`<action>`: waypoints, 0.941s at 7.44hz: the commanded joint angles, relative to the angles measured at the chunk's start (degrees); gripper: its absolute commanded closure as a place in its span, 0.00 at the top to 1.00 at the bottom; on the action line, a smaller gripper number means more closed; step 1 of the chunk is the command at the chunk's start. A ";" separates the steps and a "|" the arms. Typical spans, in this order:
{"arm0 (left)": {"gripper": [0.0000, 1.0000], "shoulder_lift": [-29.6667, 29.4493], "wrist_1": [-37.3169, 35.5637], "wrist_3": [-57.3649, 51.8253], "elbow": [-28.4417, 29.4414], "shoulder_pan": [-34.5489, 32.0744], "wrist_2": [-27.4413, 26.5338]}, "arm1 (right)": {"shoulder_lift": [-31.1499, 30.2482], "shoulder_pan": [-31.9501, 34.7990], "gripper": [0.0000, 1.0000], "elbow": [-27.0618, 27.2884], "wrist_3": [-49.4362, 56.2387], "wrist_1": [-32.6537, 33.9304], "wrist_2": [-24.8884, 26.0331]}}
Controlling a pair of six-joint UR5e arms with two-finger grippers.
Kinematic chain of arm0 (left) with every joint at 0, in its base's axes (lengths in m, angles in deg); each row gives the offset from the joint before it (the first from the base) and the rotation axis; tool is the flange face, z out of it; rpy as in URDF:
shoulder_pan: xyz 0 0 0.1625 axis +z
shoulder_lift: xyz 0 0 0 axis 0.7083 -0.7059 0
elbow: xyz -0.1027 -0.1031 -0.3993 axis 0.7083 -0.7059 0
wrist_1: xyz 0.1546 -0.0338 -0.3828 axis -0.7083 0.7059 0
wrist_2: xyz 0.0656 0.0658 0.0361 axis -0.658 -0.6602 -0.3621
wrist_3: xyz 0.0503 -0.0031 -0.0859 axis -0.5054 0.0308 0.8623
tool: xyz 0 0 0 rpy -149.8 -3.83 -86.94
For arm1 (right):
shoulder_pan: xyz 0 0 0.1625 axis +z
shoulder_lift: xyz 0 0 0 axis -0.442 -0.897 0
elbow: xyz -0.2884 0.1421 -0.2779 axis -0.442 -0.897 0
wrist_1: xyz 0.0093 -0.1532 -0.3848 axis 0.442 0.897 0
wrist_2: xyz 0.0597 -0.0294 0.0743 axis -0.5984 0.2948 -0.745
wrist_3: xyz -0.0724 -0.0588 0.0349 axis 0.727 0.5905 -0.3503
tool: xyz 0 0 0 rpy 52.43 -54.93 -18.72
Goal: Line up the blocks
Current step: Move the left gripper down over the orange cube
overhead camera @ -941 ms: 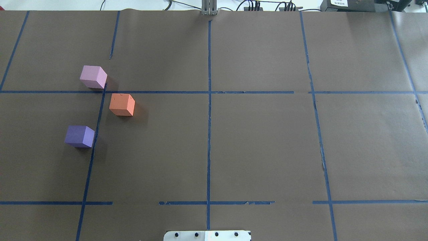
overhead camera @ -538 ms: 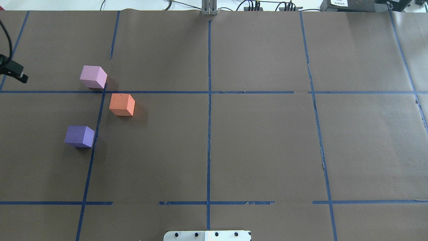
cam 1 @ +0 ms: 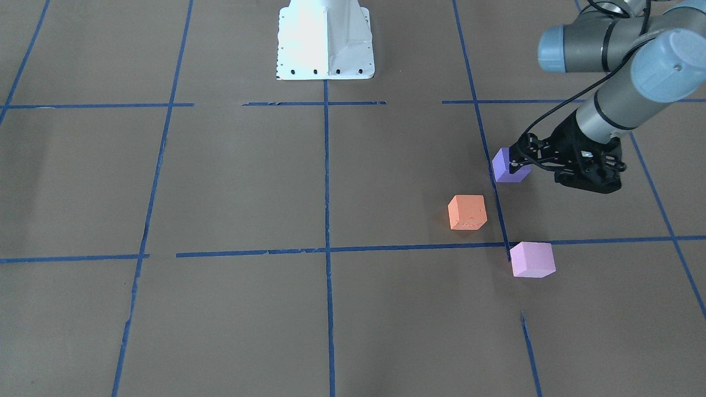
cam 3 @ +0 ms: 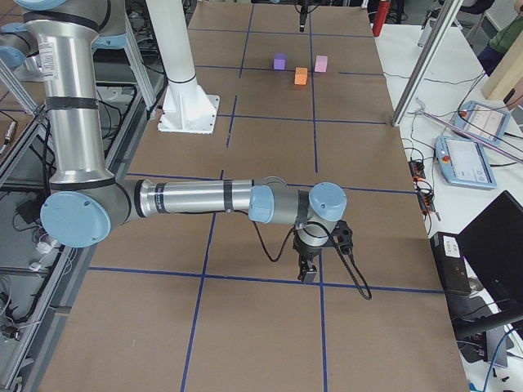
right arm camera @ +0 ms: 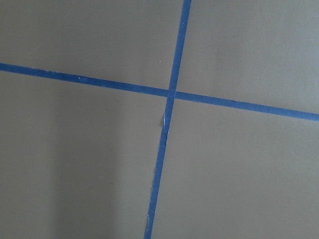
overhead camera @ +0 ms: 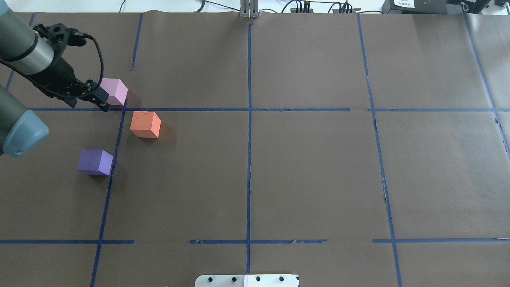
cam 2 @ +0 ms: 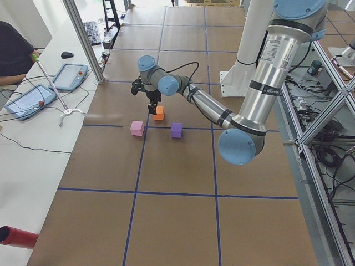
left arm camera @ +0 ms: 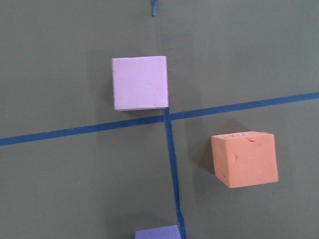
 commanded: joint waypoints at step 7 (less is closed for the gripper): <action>1.00 -8.11 9.58 21.20 14.12 5.95 0.54 | 0.00 0.00 1.00 0.00 0.00 0.00 0.00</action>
